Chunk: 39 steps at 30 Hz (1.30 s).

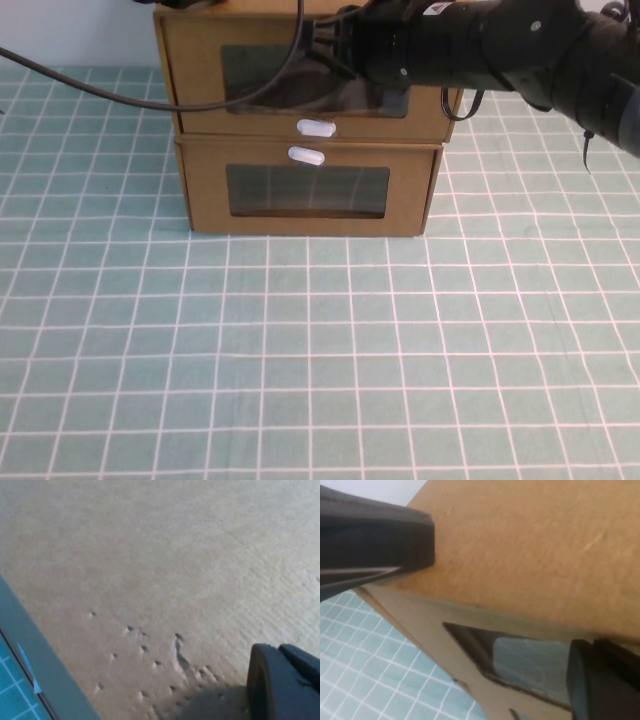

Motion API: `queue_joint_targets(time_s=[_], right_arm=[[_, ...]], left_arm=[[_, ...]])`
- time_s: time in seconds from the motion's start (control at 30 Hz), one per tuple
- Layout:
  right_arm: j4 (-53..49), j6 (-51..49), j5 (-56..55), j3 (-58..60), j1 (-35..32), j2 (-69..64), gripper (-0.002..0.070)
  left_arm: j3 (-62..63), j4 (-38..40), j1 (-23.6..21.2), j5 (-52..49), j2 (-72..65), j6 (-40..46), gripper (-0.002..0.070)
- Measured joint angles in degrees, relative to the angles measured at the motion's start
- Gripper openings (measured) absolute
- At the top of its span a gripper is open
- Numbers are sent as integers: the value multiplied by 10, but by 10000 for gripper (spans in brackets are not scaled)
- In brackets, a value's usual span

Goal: Close the shoe box

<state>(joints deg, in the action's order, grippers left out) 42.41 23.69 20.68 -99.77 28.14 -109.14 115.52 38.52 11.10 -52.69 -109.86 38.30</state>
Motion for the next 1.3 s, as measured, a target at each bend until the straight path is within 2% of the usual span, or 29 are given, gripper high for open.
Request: queue_joint_targets(time_s=[0.33,0.6,0.83,1.03,1.3], right_arm=[[-18,-11,136,-3,-7,56,-11],[-195,-131,272,17,-7,203,-11],[-271,-174,311,206,-7,428,-11],[-278,-190,306,390,-7,631,-11],[-283,-207,271,559,-7,848,-11]], left_arm=[[0,-36,0,-28,38,-6,-5],[-43,-77,0,-20,161,-36,-5],[-287,-76,0,128,379,-18,-5],[-544,-72,0,268,589,-4,-5],[-864,-70,0,410,812,-4,-5]])
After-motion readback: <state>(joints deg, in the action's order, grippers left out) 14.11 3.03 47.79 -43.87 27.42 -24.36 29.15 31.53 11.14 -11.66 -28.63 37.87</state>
